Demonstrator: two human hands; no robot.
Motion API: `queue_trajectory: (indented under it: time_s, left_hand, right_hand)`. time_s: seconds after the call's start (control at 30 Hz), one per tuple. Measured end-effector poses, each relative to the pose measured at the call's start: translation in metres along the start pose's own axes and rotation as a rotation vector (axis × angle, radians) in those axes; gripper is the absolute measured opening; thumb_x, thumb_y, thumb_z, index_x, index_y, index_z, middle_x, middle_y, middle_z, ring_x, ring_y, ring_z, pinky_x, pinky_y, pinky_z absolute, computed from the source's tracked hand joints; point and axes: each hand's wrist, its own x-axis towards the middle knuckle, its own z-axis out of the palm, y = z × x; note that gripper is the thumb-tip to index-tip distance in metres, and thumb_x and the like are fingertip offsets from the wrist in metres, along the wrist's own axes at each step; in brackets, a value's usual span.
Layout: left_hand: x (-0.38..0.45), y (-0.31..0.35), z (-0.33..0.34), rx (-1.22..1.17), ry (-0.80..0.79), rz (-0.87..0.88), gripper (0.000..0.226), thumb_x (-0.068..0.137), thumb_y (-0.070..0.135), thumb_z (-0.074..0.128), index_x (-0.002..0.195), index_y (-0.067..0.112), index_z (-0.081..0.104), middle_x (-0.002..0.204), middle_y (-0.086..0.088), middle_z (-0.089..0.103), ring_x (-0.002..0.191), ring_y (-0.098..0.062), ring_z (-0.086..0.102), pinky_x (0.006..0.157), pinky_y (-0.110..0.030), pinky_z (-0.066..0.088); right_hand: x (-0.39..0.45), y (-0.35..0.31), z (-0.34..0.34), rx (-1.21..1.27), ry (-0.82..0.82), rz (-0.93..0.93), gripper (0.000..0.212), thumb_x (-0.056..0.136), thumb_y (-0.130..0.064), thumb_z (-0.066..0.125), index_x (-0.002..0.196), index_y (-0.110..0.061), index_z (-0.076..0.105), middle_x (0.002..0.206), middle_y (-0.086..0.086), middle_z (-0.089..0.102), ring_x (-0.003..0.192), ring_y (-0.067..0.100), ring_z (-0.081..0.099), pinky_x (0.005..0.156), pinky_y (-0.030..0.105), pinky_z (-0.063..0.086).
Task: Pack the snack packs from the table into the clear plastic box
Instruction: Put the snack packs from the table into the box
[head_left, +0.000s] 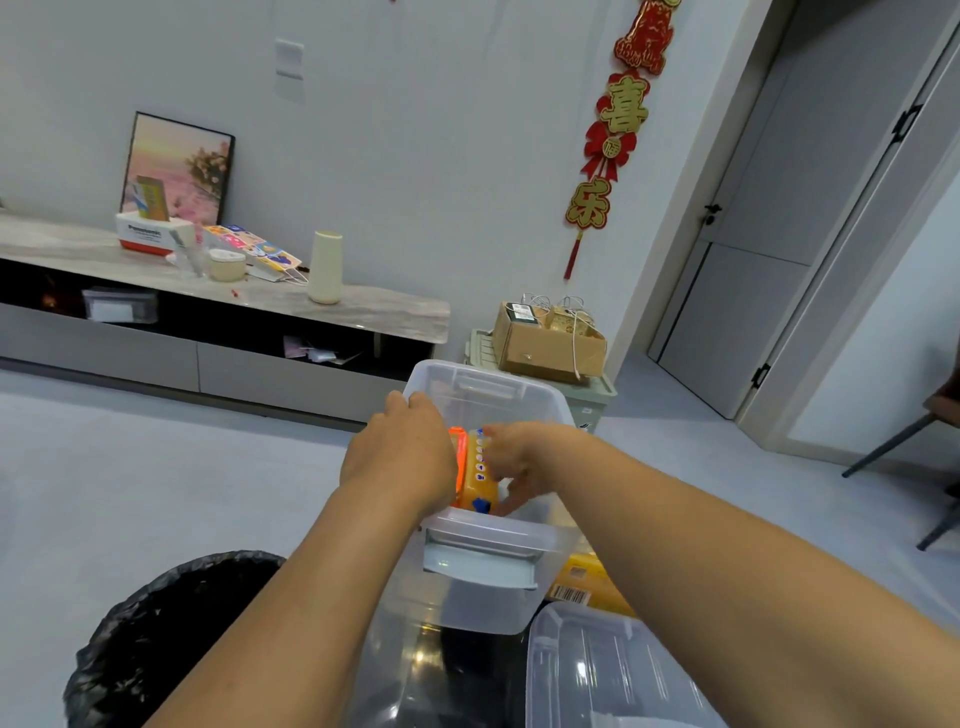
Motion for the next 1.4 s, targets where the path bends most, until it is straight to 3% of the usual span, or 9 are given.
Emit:
queue_trajectory:
  time_s: [0.1, 0.2, 0.33, 0.43, 0.57, 0.73, 0.97, 1.17, 1.4]
  left_hand:
    - [0.001, -0.002, 0.0, 0.002, 0.018, 0.0, 0.059, 0.088, 0.032, 0.067, 0.137, 0.013, 0.041, 0.134, -0.009, 0.046, 0.116, -0.031, 0.054, 0.082, -0.04, 0.046]
    - [0.0, -0.003, 0.001, 0.004, 0.031, 0.013, 0.054, 0.09, 0.033, 0.063, 0.135, 0.013, 0.041, 0.132, -0.009, 0.046, 0.115, -0.031, 0.054, 0.077, -0.039, 0.042]
    - [0.001, -0.003, 0.003, 0.008, 0.053, 0.013, 0.047, 0.092, 0.03, 0.058, 0.133, 0.013, 0.043, 0.129, -0.009, 0.047, 0.114, -0.031, 0.054, 0.073, -0.038, 0.037]
    - [0.001, -0.002, 0.004, 0.018, 0.053, 0.014, 0.046, 0.093, 0.03, 0.056, 0.133, 0.013, 0.043, 0.13, -0.009, 0.047, 0.113, -0.032, 0.054, 0.073, -0.039, 0.037]
    - [0.002, 0.0, 0.005, 0.012, 0.056, 0.024, 0.043, 0.093, 0.031, 0.055, 0.131, 0.014, 0.043, 0.128, -0.008, 0.048, 0.112, -0.032, 0.054, 0.073, -0.04, 0.037]
    - [0.001, 0.002, 0.006, 0.015, 0.045, 0.032, 0.04, 0.093, 0.026, 0.053, 0.13, 0.013, 0.044, 0.128, -0.009, 0.048, 0.11, -0.033, 0.055, 0.073, -0.04, 0.037]
    - [-0.001, -0.002, -0.001, 0.011, 0.001, 0.036, 0.041, 0.086, 0.009, 0.057, 0.126, 0.011, 0.046, 0.126, -0.01, 0.047, 0.1, -0.037, 0.059, 0.07, -0.04, 0.041]
    - [0.001, -0.006, 0.0, -0.064, 0.024, 0.07, 0.043, 0.085, 0.01, 0.058, 0.127, 0.014, 0.049, 0.122, -0.009, 0.051, 0.102, -0.037, 0.061, 0.07, -0.039, 0.043]
    - [-0.005, -0.002, -0.003, -0.051, 0.0, 0.053, 0.043, 0.084, 0.008, 0.064, 0.125, 0.01, 0.049, 0.12, -0.011, 0.05, 0.099, -0.035, 0.061, 0.069, -0.037, 0.045]
  right_hand:
    - [-0.033, -0.01, -0.025, 0.006, 0.354, -0.277, 0.053, 0.1, 0.001, 0.047, 0.15, -0.018, 0.049, 0.148, 0.017, 0.052, 0.121, 0.037, 0.062, 0.087, 0.037, 0.057]
    - [-0.054, 0.008, -0.068, 0.088, 0.667, -0.367, 0.026, 0.094, 0.0, 0.056, 0.098, -0.019, 0.074, 0.104, 0.012, 0.075, 0.091, 0.031, 0.075, 0.083, 0.049, 0.063]
    - [-0.089, 0.061, -0.103, -0.356, 0.297, -0.143, 0.016, 0.091, -0.009, 0.068, 0.102, -0.018, 0.072, 0.108, 0.011, 0.074, 0.092, 0.023, 0.07, 0.089, 0.044, 0.061]
    - [-0.1, 0.093, -0.082, -0.594, -0.077, -0.027, 0.067, 0.08, -0.033, 0.084, 0.141, -0.032, 0.055, 0.137, 0.0, 0.061, 0.123, 0.024, 0.06, 0.107, 0.045, 0.048]
    - [-0.086, 0.119, -0.038, -0.719, 0.099, -0.157, 0.097, 0.07, -0.047, 0.087, 0.15, -0.039, 0.034, 0.139, -0.002, 0.049, 0.121, 0.026, 0.054, 0.097, 0.042, 0.052]
    - [-0.078, 0.123, -0.008, -0.934, 0.392, -0.308, 0.077, 0.079, -0.054, 0.075, 0.146, -0.027, 0.046, 0.126, 0.006, 0.054, 0.11, 0.026, 0.052, 0.088, 0.038, 0.046]
    - [-0.079, 0.121, 0.0, -0.814, 0.274, -0.316, 0.06, 0.084, -0.041, 0.076, 0.139, -0.029, 0.055, 0.128, -0.001, 0.066, 0.108, 0.024, 0.063, 0.088, 0.034, 0.054]
    - [-0.107, 0.082, -0.09, -0.635, 0.386, -0.047, 0.051, 0.072, -0.061, 0.081, 0.093, -0.018, 0.066, 0.085, 0.001, 0.066, 0.075, 0.018, 0.062, 0.065, 0.031, 0.051]
    - [-0.151, -0.002, -0.142, -0.13, 0.678, -0.231, 0.061, 0.086, -0.034, 0.077, 0.135, -0.015, 0.044, 0.104, 0.009, 0.058, 0.085, 0.026, 0.069, 0.067, 0.036, 0.064]
